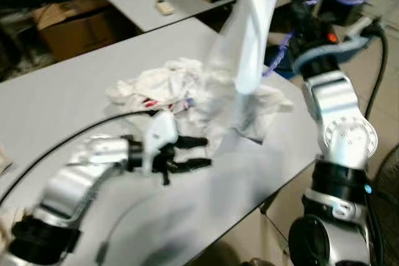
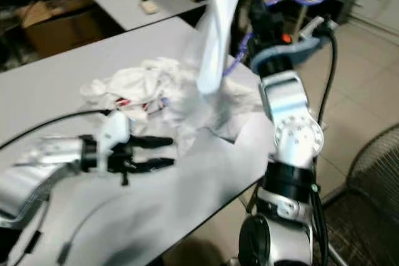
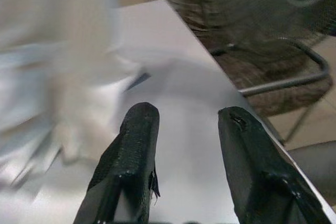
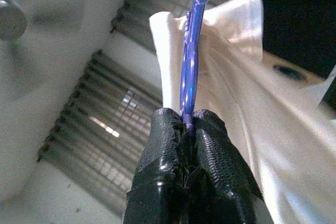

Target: Hang hanger

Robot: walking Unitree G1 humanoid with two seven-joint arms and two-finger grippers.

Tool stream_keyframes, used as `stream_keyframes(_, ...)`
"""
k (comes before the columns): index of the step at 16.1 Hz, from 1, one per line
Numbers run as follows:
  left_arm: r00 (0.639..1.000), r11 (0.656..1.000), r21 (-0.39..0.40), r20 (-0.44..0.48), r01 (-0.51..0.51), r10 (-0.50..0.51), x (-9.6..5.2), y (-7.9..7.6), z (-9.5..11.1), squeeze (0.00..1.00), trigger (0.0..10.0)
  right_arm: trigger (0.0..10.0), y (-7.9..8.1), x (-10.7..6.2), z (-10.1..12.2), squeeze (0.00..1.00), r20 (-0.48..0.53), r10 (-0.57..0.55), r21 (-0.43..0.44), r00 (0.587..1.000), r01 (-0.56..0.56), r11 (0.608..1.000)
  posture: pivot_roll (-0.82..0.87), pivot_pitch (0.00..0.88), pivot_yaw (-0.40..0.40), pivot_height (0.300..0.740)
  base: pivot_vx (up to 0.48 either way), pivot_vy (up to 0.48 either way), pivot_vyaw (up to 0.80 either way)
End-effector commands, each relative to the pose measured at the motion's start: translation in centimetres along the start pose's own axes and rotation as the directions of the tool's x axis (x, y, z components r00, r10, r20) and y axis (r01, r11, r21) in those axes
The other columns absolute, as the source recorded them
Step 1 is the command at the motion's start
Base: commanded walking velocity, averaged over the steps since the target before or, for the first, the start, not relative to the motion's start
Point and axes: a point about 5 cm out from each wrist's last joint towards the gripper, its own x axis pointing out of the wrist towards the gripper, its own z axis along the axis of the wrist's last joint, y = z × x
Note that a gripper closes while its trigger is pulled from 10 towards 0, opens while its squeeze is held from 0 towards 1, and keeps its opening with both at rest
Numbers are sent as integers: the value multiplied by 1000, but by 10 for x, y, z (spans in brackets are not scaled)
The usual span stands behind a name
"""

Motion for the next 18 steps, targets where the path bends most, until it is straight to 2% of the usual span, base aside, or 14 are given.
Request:
stream_keyframes(1, 1000, 1000, 6, 14, 5, -5, -4, -2, 4, 0, 10000, 10000, 8, -1, 1, 0, -3, 43, 8, 999, -43, 999, -146, 25, 76, 740, 0, 0, 775)
stream_keyframes(4, 997, 997, -39, 31, -67, 68, -14, 2, 2, 0, 10000, 10000, 15, -5, 10, 0, 25, 73, 26, 997, -73, 997, -151, 15, 84, 740, 0, 0, 750)
stream_keyframes(5, 982, 982, -43, 49, -182, 184, -21, 12, 4, 0, 10000, 10000, 29, -6, 14, 0, 10, 137, -13, 991, -137, 990, -148, 13, 87, 740, 0, 0, 744)
stream_keyframes(6, 965, 967, -39, 61, -252, 254, -25, 18, 5, 0, 10000, 10000, 38, -6, 17, 0, -1, 177, -43, 984, -177, 983, -147, 13, 87, 740, 0, 0, 744)
stream_keyframes(7, 929, 933, -28, 83, -359, 360, -32, 27, 8, 0, 10000, 10000, 56, -6, 21, 0, -21, 244, -85, 969, -245, 966, -144, 10, 85, 740, 0, 0, 744)
stream_keyframes(10, 863, 869, -106, 110, -483, 493, -44, 37, 13, 0, 10000, 10000, 85, -5, 25, 0, -64, 330, -187, 942, -336, 923, -136, 8, 81, 740, 0, 0, 744)
stream_keyframes(11, 835, 844, -141, 135, -517, 534, -47, 40, 17, 0, 10000, 10000, 100, -5, 28, 0, -67, 369, -218, 927, -375, 901, -130, 9, 78, 740, 0, 0, 744)
stream_keyframes(12, 777, 803, -207, 209, -558, 594, -52, 41, 29, 0, 10000, 10000, 141, -3, 44, 0, -48, 499, -278, 866, -491, 826, -122, 14, 69, 740, 0, 0, 744)
stream_keyframes(13, 772, 800, -212, 216, -561, 598, -52, 41, 30, 0, 10000, 10000, 145, -3, 45, 0, -48, 511, -283, 859, -502, 817, -122, 14, 69, 740, 0, 0, 744)
stream_keyframes(14, 773, 800, -218, 213, -559, 598, -48, 39, 31, 0, 10000, 10000, 151, -4, 42, 0, -99, 538, -290, 837, -542, 789, -118, 15, 62, 740, 0, 0, 744)
stream_keyframes(15, 803, 818, -186, 168, -544, 572, -44, 34, 26, 0, 10000, 10000, 145, -4, 31, 0, -179, 498, -326, 848, -529, 784, -117, 16, 60, 740, 0, 0, 744)
stream_keyframes(16, 855, 855, -123, 68, -503, 513, -36, 22, 12, 0, 10000, 10000, 119, -10, 4, 0, -343, 363, -407, 866, -485, 774, -111, 17, 54, 740, 0, 0, 756)
stream_keyframes(18, 871, 867, -104, 21, -487, 491, -34, 15, 6, 0, 10000, 10000, 102, -16, -9, 0, -424, 264, -450, 866, -455, 769, -111, 17, 54, 740, 0, 0, 756)
